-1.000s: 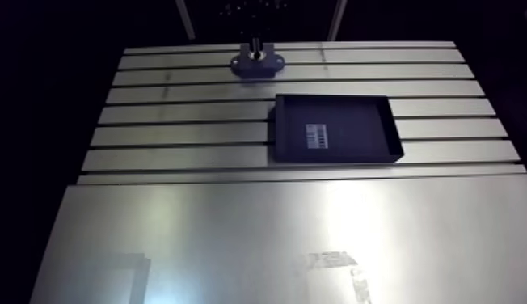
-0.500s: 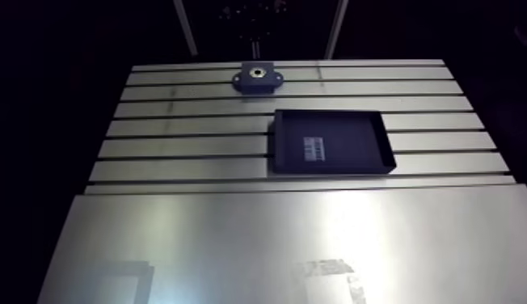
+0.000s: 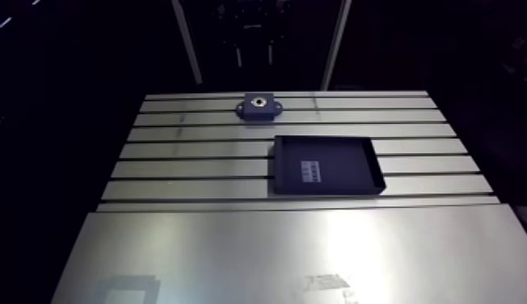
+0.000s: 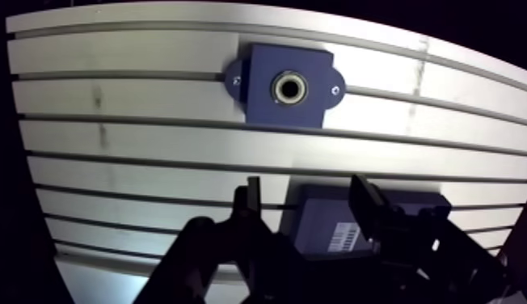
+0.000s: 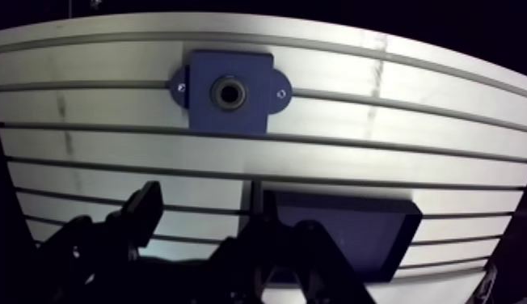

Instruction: Pick up the bearing and press it into the housing until flush.

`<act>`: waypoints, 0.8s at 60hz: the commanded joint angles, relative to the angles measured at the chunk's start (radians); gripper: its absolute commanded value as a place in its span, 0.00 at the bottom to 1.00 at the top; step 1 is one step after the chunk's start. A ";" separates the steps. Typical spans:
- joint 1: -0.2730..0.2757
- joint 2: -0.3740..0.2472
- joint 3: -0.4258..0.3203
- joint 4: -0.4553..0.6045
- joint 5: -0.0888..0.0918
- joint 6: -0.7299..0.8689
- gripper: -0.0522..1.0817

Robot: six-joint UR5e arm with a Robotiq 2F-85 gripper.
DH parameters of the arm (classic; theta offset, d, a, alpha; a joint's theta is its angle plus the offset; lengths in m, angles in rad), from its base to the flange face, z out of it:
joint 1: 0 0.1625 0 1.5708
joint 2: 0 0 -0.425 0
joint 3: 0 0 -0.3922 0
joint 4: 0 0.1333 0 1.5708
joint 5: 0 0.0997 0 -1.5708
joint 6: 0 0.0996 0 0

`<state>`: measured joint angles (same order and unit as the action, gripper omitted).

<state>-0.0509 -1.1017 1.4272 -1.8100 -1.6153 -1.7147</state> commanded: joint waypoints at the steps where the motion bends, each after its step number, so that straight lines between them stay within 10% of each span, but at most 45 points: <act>1: 0.000 -0.065 -0.028 0.117 0.004 0.030 0.05; 48: 0.000 -0.326 0.001 0.311 0.007 0.027 0.06</act>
<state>-0.0506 -1.3406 1.3999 -1.5463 -1.6090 -1.6813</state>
